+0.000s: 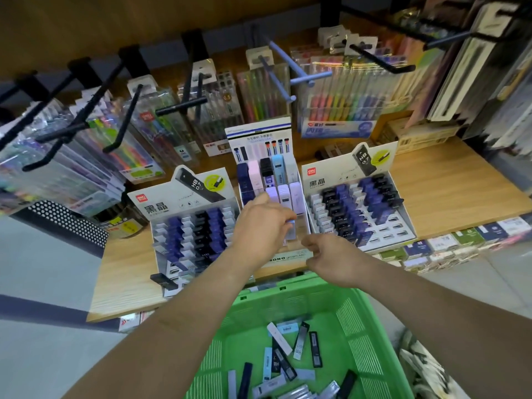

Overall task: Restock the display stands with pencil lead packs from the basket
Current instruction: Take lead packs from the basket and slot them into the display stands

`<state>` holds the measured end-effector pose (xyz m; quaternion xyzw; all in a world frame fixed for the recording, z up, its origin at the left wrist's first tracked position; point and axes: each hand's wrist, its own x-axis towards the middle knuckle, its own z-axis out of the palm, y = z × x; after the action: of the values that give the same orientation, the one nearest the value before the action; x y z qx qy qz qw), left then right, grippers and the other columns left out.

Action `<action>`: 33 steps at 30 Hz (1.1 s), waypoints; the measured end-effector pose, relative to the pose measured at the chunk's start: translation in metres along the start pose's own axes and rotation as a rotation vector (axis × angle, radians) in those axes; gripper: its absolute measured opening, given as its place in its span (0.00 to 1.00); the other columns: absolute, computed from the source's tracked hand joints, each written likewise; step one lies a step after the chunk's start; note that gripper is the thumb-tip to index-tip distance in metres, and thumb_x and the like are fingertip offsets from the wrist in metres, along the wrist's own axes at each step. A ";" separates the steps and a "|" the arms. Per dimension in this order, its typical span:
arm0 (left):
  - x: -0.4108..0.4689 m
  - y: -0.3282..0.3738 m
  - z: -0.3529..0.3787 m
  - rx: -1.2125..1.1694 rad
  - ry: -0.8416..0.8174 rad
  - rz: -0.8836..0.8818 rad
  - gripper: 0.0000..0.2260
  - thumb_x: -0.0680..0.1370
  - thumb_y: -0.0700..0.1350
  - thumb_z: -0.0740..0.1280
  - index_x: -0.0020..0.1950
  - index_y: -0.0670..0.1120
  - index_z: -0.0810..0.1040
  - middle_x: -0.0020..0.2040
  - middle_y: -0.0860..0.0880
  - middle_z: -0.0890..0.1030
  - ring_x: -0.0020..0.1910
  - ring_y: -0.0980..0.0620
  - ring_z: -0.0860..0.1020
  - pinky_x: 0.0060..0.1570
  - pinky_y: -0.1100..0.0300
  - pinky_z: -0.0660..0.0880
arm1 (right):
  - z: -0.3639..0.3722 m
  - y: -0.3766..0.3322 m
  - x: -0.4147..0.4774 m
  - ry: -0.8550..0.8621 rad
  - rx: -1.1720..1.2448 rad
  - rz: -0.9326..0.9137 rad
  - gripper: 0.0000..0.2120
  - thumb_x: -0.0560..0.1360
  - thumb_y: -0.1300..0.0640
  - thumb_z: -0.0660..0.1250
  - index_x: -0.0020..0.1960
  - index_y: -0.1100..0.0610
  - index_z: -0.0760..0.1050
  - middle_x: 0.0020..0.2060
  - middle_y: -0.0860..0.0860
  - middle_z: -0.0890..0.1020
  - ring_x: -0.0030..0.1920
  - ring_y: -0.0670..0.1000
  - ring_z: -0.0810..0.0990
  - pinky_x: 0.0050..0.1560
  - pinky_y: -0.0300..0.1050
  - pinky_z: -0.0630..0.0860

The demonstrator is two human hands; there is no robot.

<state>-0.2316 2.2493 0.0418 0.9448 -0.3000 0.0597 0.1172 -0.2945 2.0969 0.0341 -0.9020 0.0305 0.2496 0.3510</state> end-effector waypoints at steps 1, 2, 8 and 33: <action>0.002 0.000 0.001 0.035 0.009 0.013 0.08 0.77 0.48 0.68 0.54 0.50 0.83 0.47 0.53 0.84 0.49 0.49 0.69 0.49 0.53 0.71 | 0.001 0.000 0.001 0.009 0.011 0.010 0.26 0.77 0.61 0.63 0.75 0.57 0.65 0.71 0.55 0.72 0.63 0.53 0.77 0.60 0.43 0.73; 0.004 0.001 0.001 0.064 0.016 0.016 0.08 0.77 0.48 0.68 0.55 0.51 0.83 0.48 0.53 0.83 0.49 0.49 0.69 0.49 0.53 0.70 | 0.001 0.000 0.002 0.019 0.025 0.021 0.27 0.77 0.62 0.63 0.75 0.57 0.65 0.71 0.54 0.72 0.65 0.53 0.76 0.62 0.42 0.73; 0.011 -0.001 0.007 0.016 0.030 -0.079 0.09 0.77 0.49 0.67 0.56 0.55 0.82 0.46 0.52 0.82 0.51 0.51 0.71 0.46 0.56 0.61 | 0.000 0.003 0.004 0.054 0.069 0.042 0.25 0.77 0.62 0.63 0.74 0.55 0.67 0.70 0.53 0.73 0.58 0.51 0.77 0.46 0.36 0.70; -0.217 -0.005 0.111 -0.284 -0.527 -0.687 0.20 0.76 0.46 0.70 0.67 0.51 0.73 0.65 0.52 0.76 0.51 0.53 0.80 0.56 0.60 0.77 | 0.047 0.062 -0.054 -0.271 -0.322 0.036 0.18 0.77 0.61 0.65 0.66 0.53 0.74 0.47 0.51 0.83 0.45 0.50 0.83 0.49 0.48 0.80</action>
<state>-0.4006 2.3449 -0.1057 0.9471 0.0062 -0.2670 0.1782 -0.3761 2.0743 -0.0089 -0.9039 -0.0412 0.3767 0.1986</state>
